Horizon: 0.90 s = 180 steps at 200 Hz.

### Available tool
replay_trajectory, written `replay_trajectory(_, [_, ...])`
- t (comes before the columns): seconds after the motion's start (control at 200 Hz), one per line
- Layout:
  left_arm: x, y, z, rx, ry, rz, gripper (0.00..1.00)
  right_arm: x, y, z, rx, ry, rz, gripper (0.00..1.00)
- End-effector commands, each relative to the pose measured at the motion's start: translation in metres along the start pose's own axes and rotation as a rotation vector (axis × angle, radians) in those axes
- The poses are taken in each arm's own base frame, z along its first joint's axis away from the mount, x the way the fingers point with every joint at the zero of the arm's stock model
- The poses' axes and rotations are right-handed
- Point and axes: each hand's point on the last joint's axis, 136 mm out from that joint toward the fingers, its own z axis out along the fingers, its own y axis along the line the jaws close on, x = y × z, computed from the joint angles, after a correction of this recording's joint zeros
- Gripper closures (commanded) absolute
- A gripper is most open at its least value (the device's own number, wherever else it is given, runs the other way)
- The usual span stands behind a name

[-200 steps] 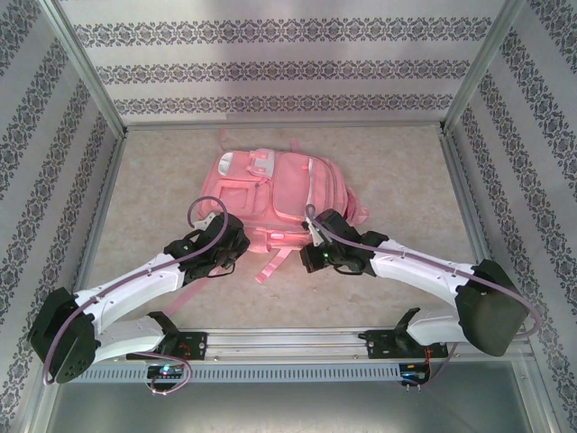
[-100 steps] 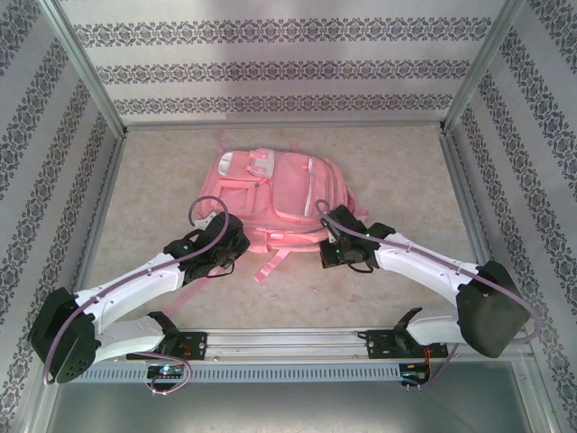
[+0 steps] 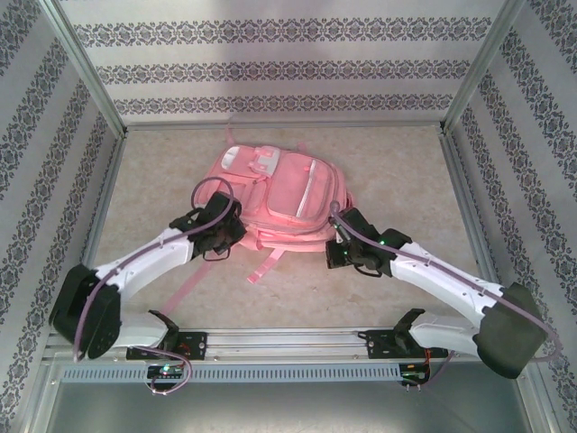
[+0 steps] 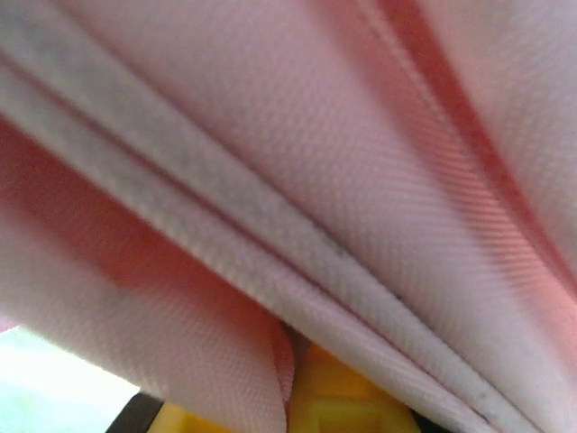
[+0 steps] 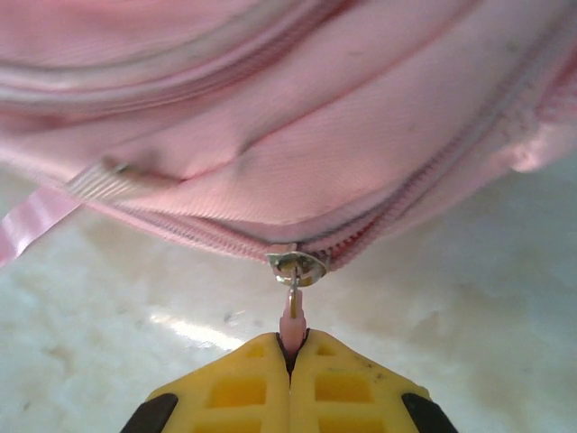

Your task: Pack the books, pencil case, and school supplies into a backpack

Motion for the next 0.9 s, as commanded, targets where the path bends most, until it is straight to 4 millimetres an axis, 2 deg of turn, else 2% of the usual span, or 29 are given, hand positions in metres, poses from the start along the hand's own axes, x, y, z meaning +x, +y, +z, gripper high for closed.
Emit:
replay_trajectory(0.0, [-0.023, -0.048, 0.001, 0.092, 0.015, 0.174, 0.9, 0.014, 0.042, 0.0, -0.141, 0.036, -0.063, 1.0])
replay_trajectory(0.065, [-0.026, -0.059, 0.009, 0.091, 0.065, 0.19, 0.84, 0.018, 0.061, 0.007, -0.18, 0.044, -0.074, 1.0])
replay_trajectory(0.185, [-0.032, -0.066, 0.008, 0.112, 0.08, 0.167, 0.62, 0.012, 0.093, 0.022, -0.244, 0.042, -0.054, 1.0])
replay_trajectory(0.285, [-0.031, -0.056, -0.006, 0.118, 0.061, 0.113, 0.53, 0.0, 0.116, 0.033, -0.291, 0.03, -0.032, 1.0])
replay_trajectory(0.425, [-0.013, -0.035, -0.021, 0.148, 0.088, 0.021, 0.48, -0.015, 0.137, 0.041, -0.346, 0.004, 0.011, 1.0])
replay_trajectory(0.5, [-0.001, -0.022, -0.026, 0.169, 0.102, -0.038, 0.46, -0.019, 0.144, 0.044, -0.37, 0.006, 0.021, 1.0])
replay_trajectory(0.63, [0.014, -0.017, -0.032, 0.279, 0.116, -0.111, 0.38, -0.021, 0.15, 0.048, -0.39, 0.013, 0.026, 1.0])
replay_trajectory(0.784, [0.019, -0.026, -0.037, 0.37, 0.103, -0.107, 0.29, -0.019, 0.15, 0.046, -0.404, 0.002, 0.024, 1.0])
replay_trajectory(0.894, [0.026, -0.042, -0.034, 0.428, 0.126, -0.09, 0.32, -0.019, 0.149, 0.044, -0.418, -0.009, 0.03, 1.0])
